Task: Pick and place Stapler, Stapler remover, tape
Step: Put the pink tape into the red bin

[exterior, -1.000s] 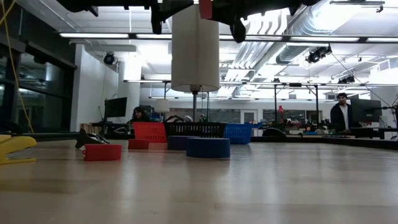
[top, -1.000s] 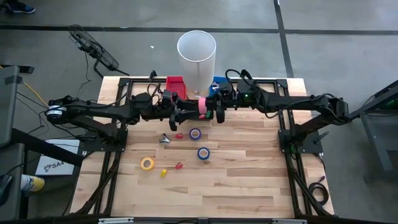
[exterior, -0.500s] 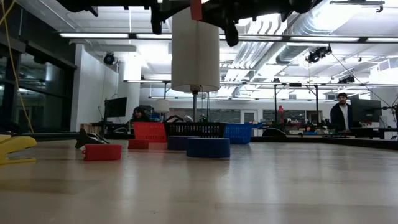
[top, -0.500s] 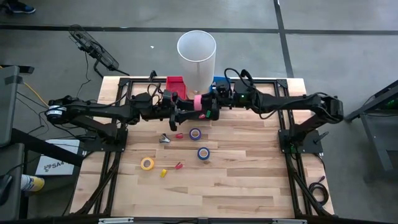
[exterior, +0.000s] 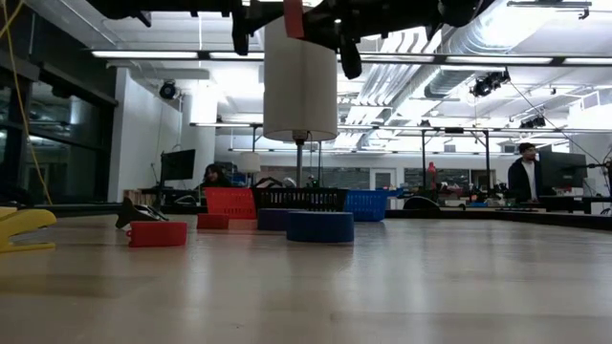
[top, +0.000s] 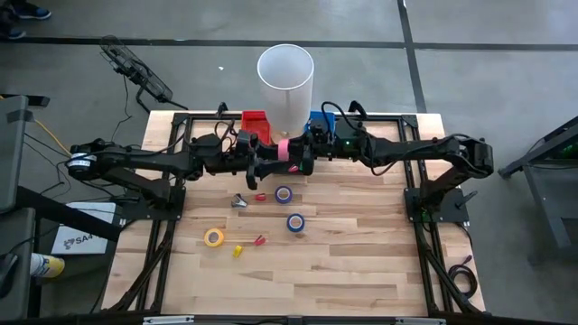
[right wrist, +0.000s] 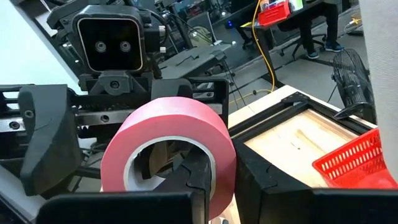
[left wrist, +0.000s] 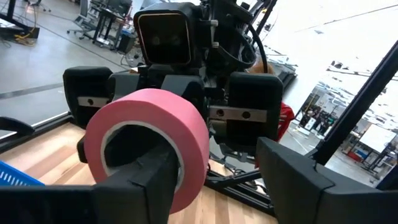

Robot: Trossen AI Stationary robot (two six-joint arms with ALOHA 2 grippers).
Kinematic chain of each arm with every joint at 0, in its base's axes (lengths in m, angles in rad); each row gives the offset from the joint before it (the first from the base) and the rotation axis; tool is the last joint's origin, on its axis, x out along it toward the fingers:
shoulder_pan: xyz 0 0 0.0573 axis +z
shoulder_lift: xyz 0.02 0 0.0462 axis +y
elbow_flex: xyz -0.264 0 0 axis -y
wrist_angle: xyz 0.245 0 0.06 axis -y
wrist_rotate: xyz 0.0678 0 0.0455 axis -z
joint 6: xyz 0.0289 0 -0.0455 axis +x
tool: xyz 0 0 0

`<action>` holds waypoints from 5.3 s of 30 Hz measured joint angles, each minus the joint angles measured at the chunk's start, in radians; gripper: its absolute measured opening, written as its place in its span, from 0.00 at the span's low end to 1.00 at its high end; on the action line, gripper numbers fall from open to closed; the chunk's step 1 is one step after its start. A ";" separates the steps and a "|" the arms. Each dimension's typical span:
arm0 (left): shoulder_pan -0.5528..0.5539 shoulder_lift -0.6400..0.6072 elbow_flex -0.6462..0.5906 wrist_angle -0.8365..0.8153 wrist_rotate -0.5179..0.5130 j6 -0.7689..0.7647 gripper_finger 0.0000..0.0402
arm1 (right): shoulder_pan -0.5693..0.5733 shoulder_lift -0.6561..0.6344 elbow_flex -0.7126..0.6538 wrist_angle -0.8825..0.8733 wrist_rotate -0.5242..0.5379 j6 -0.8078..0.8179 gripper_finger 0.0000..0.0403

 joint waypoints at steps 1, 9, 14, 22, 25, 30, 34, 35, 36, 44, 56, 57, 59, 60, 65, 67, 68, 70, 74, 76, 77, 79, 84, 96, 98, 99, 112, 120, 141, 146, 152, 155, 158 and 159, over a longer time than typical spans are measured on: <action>0.000 0.000 0.000 -0.002 0.001 -0.007 0.48 | 0.000 0.000 0.000 0.000 0.001 0.000 0.08; 0.001 0.000 0.000 -0.023 0.000 -0.013 0.20 | 0.001 0.000 0.000 -0.006 0.006 0.000 0.08; 0.001 0.000 0.000 -0.024 0.016 -0.008 0.09 | 0.001 0.000 0.000 -0.007 0.006 -0.001 0.08; 0.000 0.001 0.000 -0.039 0.029 -0.004 0.09 | -0.002 0.000 0.000 -0.014 -0.054 -0.008 0.22; -0.001 0.001 0.001 -0.038 0.034 -0.004 0.09 | -0.004 -0.007 0.000 -0.031 -0.073 -0.008 0.32; -0.002 0.000 0.000 -0.045 0.018 0.014 0.09 | -0.009 -0.050 0.000 -0.105 -0.076 -0.046 0.40; -0.001 -0.019 0.001 -0.084 -0.030 0.021 0.09 | -0.014 -0.102 0.000 -0.191 -0.079 -0.068 0.41; -0.001 -0.029 0.000 -0.113 -0.046 0.024 0.09 | -0.018 -0.116 0.000 -0.220 -0.079 -0.076 0.41; -0.001 -0.040 0.000 -0.146 -0.067 0.029 0.09 | -0.019 -0.127 0.000 -0.246 -0.080 -0.083 0.41; 0.000 -0.154 0.001 -0.414 -0.319 0.031 0.09 | -0.020 -0.221 0.000 -0.463 -0.072 -0.091 0.41; 0.161 -0.177 0.000 -0.753 -0.369 -0.090 0.09 | -0.020 -0.259 0.000 -0.641 -0.064 -0.088 0.40; 0.189 -0.173 0.000 -0.770 -0.349 -0.080 0.09 | -0.020 -0.259 0.000 -0.644 -0.064 -0.086 0.40; 0.252 -0.173 0.000 -0.793 -0.292 -0.042 0.09 | -0.020 -0.259 0.000 -0.657 -0.064 -0.080 0.40; 0.285 -0.170 0.000 -0.793 -0.258 -0.019 0.09 | -0.020 -0.259 0.000 -0.658 -0.064 -0.080 0.40; 0.443 -0.136 0.000 -0.799 -0.078 0.096 0.09 | -0.019 -0.259 0.000 -0.670 -0.064 -0.059 0.39; 0.506 -0.111 0.000 -0.801 -0.017 0.116 0.09 | -0.019 -0.259 0.000 -0.672 -0.064 -0.056 0.39; 0.537 -0.096 0.000 -0.801 0.006 0.119 0.09 | -0.019 -0.259 0.000 -0.671 -0.064 -0.051 0.39; 0.593 -0.066 0.000 -0.795 0.055 0.116 0.09 | -0.019 -0.259 0.000 -0.672 -0.051 -0.036 0.39; 0.679 0.014 0.000 -0.752 0.158 0.081 0.09 | -0.019 -0.259 0.000 -0.675 -0.018 -0.027 0.39; 0.703 0.057 0.000 -0.713 0.201 0.065 0.09 | -0.019 -0.259 0.000 -0.675 -0.003 -0.023 0.39; 0.710 0.077 0.000 -0.693 0.220 0.064 0.09 | -0.019 -0.259 0.000 -0.675 0.007 -0.023 0.39; 0.718 0.117 0.000 -0.655 0.251 0.061 0.09 | -0.019 -0.259 0.000 -0.676 0.024 -0.021 0.39; 0.721 0.209 0.000 -0.560 0.309 -0.026 0.09 | -0.019 -0.259 0.000 -0.676 0.029 0.000 0.39; 0.823 0.273 0.000 -0.511 0.473 -0.145 0.09 | -0.016 -0.259 0.000 -0.676 0.055 0.050 0.39; 0.865 0.273 0.000 -0.487 0.532 -0.156 0.09 | -0.016 -0.259 0.000 -0.676 0.055 0.052 0.39; 0.886 0.272 0.000 -0.476 0.561 -0.170 0.09 | -0.016 -0.259 0.000 -0.675 0.055 0.052 0.39; 0.975 0.324 -0.013 -0.403 0.715 -0.279 0.09 | -0.015 -0.259 0.000 -0.674 0.106 0.052 0.39; 0.980 0.424 -0.012 -0.221 0.774 -0.384 0.09 | -0.015 -0.259 0.000 -0.674 0.108 0.052 0.39; 0.983 0.496 -0.012 -0.222 0.794 -0.381 0.32 | -0.015 -0.259 0.000 -0.674 0.115 0.071 0.39; 0.983 0.496 -0.012 -0.222 0.793 -0.381 0.40 | -0.015 -0.259 0.000 -0.674 0.114 0.071 0.39; 0.983 0.496 -0.012 -0.222 0.793 -0.381 0.41 | -0.015 -0.259 0.000 -0.675 0.104 0.071 0.39; 0.984 0.495 -0.012 -0.222 0.789 -0.381 0.41 | -0.015 -0.259 0.000 -0.675 0.100 0.072 0.39; 0.989 0.487 -0.012 -0.222 0.786 -0.385 0.41 | -0.015 -0.259 0.000 -0.676 0.100 0.072 0.39; 0.989 0.484 -0.012 -0.222 0.785 -0.385 0.41 | -0.015 -0.259 0.000 -0.676 0.100 0.072 0.39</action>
